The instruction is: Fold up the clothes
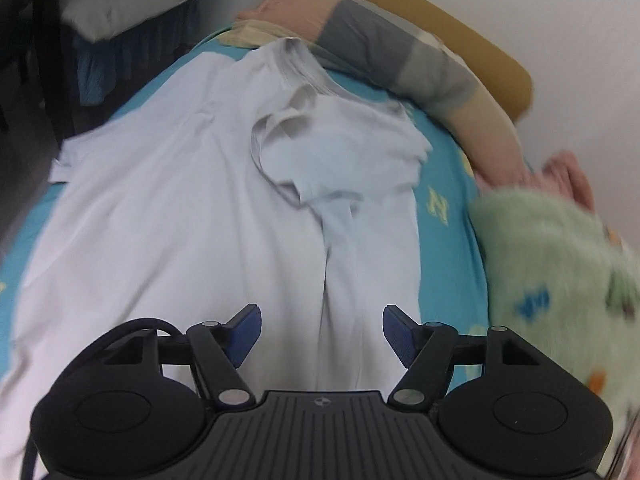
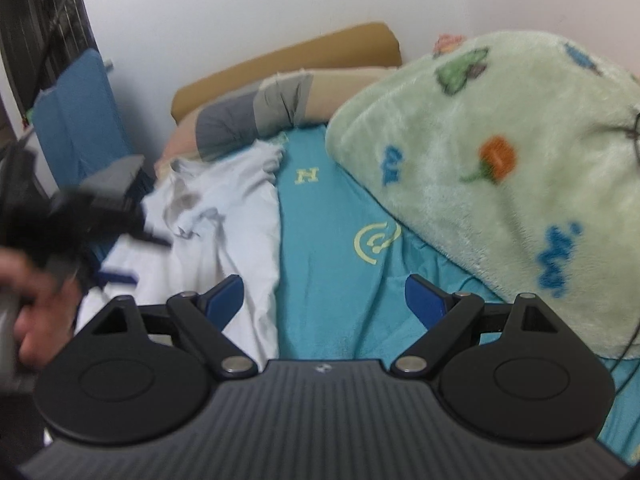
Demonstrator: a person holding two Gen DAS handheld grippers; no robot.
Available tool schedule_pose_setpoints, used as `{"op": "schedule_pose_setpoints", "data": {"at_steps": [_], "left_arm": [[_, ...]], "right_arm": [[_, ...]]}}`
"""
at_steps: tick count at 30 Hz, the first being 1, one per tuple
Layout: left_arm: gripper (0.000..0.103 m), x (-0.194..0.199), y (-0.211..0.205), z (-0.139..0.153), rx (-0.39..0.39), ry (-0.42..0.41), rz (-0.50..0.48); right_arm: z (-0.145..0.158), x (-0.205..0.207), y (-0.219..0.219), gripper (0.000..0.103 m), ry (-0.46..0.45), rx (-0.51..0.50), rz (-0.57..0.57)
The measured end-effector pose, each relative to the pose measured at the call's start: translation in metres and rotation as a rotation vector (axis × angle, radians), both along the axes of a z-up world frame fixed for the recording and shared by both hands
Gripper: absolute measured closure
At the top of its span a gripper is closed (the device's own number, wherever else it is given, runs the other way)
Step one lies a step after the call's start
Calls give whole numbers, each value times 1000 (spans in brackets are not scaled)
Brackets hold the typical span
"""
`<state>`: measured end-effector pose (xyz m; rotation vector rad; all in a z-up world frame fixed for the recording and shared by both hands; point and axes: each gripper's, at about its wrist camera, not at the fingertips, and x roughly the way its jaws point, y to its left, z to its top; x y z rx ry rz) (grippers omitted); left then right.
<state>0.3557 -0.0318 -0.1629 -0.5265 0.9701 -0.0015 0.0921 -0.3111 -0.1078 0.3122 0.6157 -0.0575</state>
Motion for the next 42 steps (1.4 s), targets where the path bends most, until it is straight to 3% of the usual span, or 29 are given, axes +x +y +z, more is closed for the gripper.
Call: {"op": "schedule_pose_setpoints", "data": {"at_steps": [2,6,9,11,14,21,25,27,30,32,33,34,38,40,42], "left_arm": [[36,26,12,-22,-96,-1,84],[50,63,26,-58,-166,-7,191],[82,75,36,-71,-210,-24,226],[91,79,41,-70,-224,-42,214],[98,76,43,-53,-176,-67,149],[101,67,67,-17,-90,-10,88],[101,75,75,-18,196,-4,68],[101,79,79,-30,259,34,51],[94,67,87,-37,210,12,61],[81,53,83,-28,237,-17,27],[69,46,80,-23,251,-32,9],[58,35,76,-15,259,-49,-10],[41,-9,53,25,299,-87,-93],[24,-40,40,48,310,-126,-130],[19,-75,29,71,321,-174,-150]], "right_arm": [[-12,14,-2,14,34,16,-8],[-32,36,-11,14,70,81,-37],[-44,46,-16,14,88,126,-51],[-49,50,-17,14,98,149,-54],[-51,52,-12,14,100,149,-35],[-49,53,-4,14,99,134,-1],[-47,51,-4,14,88,111,-5],[-45,50,-4,14,81,101,-2],[-43,48,-2,14,64,88,11],[-42,48,-1,14,50,90,24],[-41,48,0,14,41,94,31],[-39,47,1,14,28,93,38],[-31,44,5,14,-21,101,60],[-28,41,8,14,-37,102,76],[-25,36,10,14,-52,96,86]]}}
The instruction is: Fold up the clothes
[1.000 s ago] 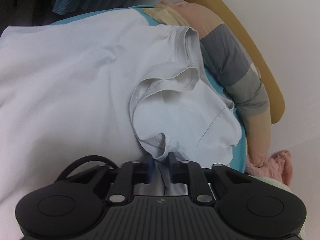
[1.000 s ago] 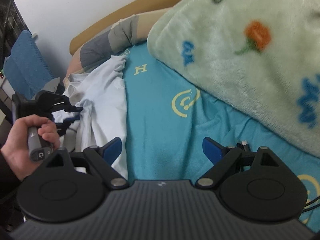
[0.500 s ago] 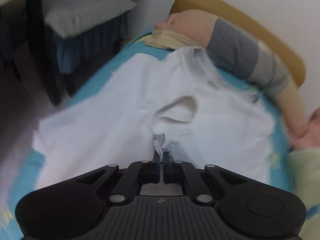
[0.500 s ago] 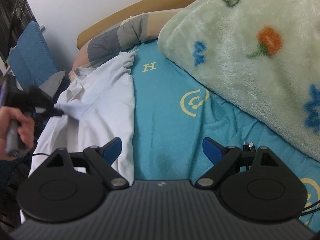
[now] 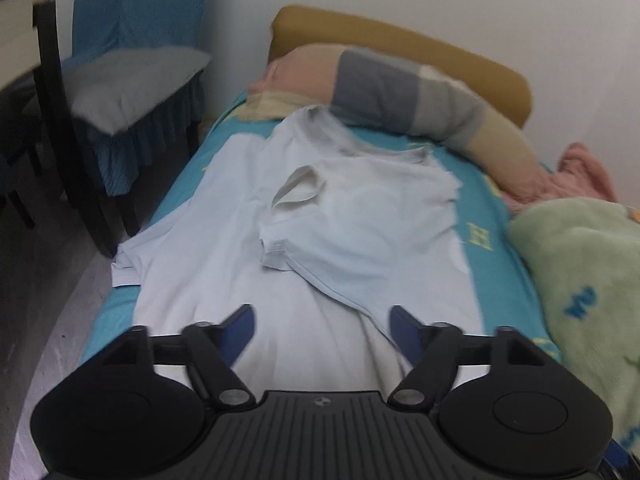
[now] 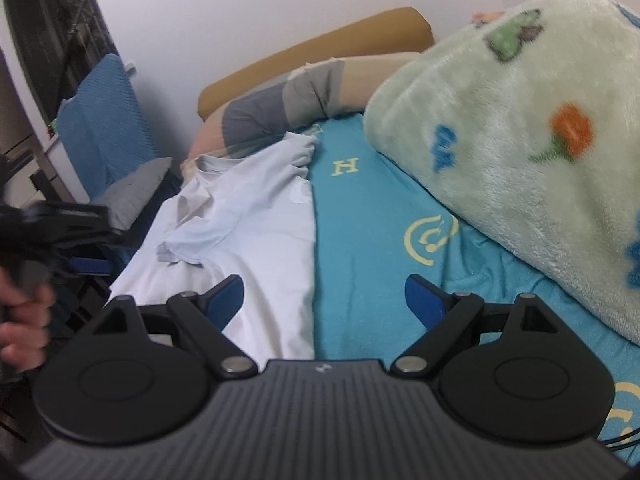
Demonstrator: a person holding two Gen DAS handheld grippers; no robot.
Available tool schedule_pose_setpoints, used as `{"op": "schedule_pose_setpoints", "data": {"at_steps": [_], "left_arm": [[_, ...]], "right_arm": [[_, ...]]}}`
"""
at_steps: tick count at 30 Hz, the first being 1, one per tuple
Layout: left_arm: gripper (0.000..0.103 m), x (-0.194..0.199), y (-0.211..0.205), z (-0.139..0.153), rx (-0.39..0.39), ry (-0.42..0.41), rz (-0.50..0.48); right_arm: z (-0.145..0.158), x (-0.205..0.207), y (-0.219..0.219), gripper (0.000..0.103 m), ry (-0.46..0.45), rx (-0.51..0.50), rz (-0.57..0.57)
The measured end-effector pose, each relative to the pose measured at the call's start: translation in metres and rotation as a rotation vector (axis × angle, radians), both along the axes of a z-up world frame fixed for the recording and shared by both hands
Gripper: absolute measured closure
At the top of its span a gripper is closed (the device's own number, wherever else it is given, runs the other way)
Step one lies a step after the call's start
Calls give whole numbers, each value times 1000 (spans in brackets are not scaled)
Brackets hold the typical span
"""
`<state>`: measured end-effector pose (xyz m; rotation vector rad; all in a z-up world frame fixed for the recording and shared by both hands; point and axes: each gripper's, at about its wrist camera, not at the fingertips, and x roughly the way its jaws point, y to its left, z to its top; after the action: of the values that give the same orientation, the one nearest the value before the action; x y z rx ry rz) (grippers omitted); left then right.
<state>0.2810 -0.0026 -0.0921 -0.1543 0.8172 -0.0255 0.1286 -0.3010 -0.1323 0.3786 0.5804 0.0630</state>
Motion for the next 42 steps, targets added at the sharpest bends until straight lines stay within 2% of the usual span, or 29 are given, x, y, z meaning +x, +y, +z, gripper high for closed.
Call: {"op": "schedule_pose_setpoints", "data": {"at_steps": [2,4,6,9,11,17,22,27,31,34,37,42], "left_arm": [[16,-32,-9,20,6,-50,-23],[6,-63,-16,34,19,-110,-28],[2,-92,-22,44,19,-162,-39],[0,-134,-29,45,6,-211,-72],[0,-155,-32,39,5,-215,-101],[0,-176,-16,26,-2,-204,-89],[0,-174,2,33,11,-238,-81],[1,-173,15,31,29,-247,-97],[1,-168,23,25,42,-247,-94],[1,-160,36,17,-3,-244,-75],[2,-148,65,2,-71,-218,25],[2,-132,124,-18,-177,-192,239]], "right_arm": [[5,-5,2,14,-22,-4,7],[11,-12,4,14,-40,-10,17],[17,-20,8,14,-56,-21,37],[29,-36,16,14,-79,-36,71],[38,-48,20,14,-95,-43,98],[55,-80,36,14,-139,-101,165],[50,-75,38,14,-104,-105,175],[45,-34,47,15,6,-107,250],[46,13,75,15,35,-197,330],[49,58,108,15,47,-268,419],[53,107,163,15,69,-359,552],[43,178,286,15,115,-482,756]]}}
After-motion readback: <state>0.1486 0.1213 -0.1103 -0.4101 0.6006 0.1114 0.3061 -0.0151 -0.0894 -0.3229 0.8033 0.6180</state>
